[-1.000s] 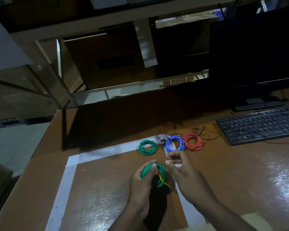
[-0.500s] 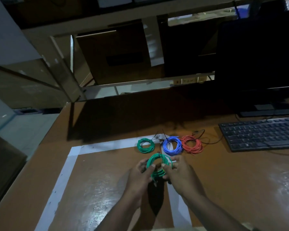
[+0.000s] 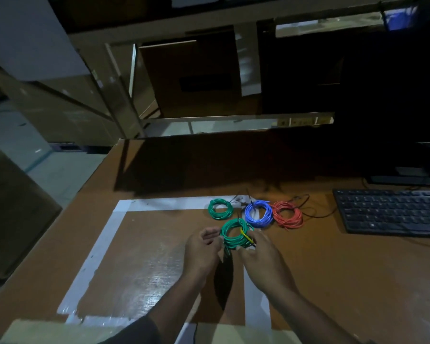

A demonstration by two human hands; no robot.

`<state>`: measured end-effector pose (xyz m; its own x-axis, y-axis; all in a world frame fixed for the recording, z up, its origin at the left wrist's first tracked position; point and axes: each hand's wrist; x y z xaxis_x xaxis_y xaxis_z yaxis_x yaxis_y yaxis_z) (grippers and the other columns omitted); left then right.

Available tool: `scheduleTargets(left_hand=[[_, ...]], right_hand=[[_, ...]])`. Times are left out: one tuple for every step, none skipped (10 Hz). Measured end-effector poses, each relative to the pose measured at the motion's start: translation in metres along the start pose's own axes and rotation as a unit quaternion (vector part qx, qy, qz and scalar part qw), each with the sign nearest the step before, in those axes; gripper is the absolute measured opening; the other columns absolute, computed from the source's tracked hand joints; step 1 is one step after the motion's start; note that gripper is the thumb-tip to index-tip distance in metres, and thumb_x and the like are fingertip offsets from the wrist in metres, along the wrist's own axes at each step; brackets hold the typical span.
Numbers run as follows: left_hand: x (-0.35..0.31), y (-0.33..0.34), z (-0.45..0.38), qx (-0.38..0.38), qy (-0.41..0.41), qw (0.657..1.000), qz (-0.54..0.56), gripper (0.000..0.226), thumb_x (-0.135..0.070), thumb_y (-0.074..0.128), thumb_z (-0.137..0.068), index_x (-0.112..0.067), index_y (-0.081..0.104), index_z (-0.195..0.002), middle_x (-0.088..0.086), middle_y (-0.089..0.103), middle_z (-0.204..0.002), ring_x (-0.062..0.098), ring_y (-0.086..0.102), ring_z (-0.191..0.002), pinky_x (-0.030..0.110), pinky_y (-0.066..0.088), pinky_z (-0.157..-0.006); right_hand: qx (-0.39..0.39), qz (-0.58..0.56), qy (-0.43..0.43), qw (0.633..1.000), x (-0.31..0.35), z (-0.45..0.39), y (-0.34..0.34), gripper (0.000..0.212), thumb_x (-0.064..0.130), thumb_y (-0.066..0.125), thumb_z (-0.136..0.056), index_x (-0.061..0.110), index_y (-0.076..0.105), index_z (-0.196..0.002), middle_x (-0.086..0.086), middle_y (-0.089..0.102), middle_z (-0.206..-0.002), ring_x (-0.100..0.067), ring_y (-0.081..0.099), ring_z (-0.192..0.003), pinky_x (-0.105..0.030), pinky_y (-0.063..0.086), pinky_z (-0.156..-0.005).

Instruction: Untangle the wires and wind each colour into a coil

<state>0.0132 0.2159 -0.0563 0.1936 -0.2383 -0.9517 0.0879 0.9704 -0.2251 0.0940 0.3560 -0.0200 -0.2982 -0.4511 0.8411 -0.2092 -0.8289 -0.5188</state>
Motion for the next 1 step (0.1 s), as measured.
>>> scheduleTargets(left_hand=[[-0.0011,-0.0067,-0.0001,-0.006,0.018,1.000,-0.022,0.014,-0.020,0.067,-0.098,-0.029,0.069,-0.109,-0.005,0.073,-0.108,0.011,0.069,-0.102,0.038,0.062,-0.087]], right_hand=[[-0.019,0.008,0.001,1.000,-0.0006,0.0115,0.0034,0.048,0.034,0.066,-0.095,0.030,0.047,-0.139,0.008,0.052,-0.136,-0.016,0.052,-0.126,-0.038,0.051,-0.099]])
Point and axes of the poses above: each hand's wrist, its own z-axis away from the middle knuckle, its own y-axis out of the palm, x = y × z
